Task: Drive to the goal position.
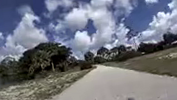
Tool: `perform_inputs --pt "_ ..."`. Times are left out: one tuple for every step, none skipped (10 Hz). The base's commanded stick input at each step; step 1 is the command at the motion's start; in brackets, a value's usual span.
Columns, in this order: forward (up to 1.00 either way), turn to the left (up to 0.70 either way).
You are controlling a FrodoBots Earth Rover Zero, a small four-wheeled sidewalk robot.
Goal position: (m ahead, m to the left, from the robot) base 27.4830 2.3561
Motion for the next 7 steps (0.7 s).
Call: perform_inputs --pt "0.36 0.0" --pt "0.85 0.0" --pt "0.85 0.0" --pt "0.85 0.0" --pt "0.85 0.0" --pt "0.85 0.0" --pt "0.85 0.0"
